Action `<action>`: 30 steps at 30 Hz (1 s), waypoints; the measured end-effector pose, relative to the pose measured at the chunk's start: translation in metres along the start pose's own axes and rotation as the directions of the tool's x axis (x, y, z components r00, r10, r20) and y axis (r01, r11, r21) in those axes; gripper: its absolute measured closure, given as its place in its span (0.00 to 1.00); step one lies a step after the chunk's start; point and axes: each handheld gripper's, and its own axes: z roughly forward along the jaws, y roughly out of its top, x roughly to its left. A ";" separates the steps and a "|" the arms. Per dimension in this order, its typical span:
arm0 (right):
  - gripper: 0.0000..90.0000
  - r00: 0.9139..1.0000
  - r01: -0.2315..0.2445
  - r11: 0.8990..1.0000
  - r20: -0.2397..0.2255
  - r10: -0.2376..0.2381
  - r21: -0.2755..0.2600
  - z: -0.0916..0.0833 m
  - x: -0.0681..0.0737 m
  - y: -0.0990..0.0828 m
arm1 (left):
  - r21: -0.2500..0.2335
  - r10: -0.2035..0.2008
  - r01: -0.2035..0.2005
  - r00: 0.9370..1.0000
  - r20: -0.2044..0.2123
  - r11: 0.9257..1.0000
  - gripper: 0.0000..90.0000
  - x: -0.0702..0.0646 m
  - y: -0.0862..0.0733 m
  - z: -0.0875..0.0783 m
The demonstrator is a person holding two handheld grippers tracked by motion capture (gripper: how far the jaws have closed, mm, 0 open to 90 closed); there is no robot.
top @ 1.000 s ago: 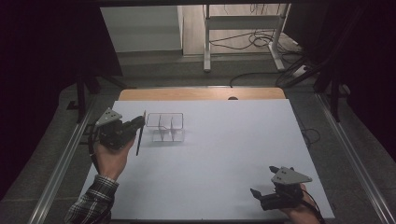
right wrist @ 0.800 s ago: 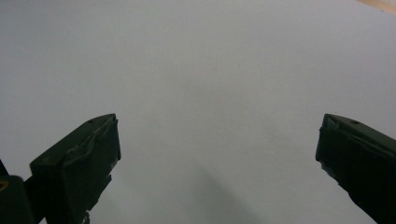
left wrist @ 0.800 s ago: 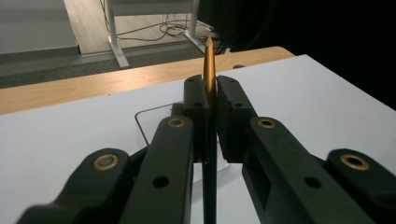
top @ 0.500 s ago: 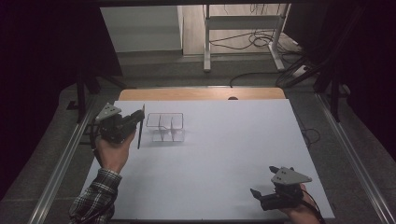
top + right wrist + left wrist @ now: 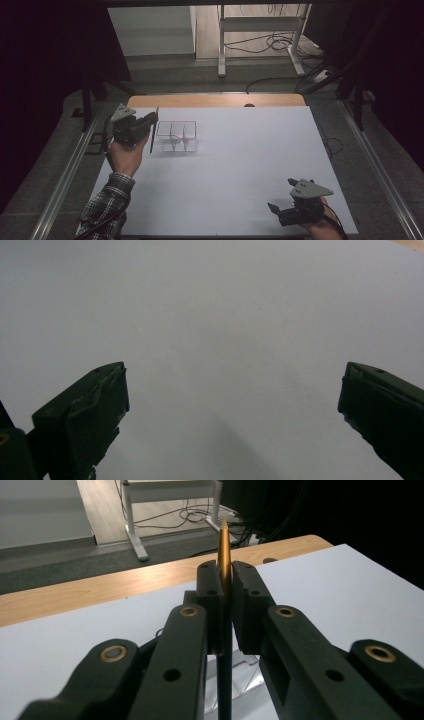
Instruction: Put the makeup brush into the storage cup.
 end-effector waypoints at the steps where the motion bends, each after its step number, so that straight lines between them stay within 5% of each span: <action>1: 0.00 1.000 0.000 1.000 0.000 0.000 0.000 0.000 0.000 0.000 | 0.000 0.000 0.000 1.000 0.000 1.000 0.93 0.000 0.000 0.000; 30: 0.00 1.000 -0.002 1.000 -0.004 0.002 -0.003 -0.001 0.000 0.000 | -0.033 0.021 -0.022 0.999 -0.037 0.999 0.93 0.006 0.022 0.029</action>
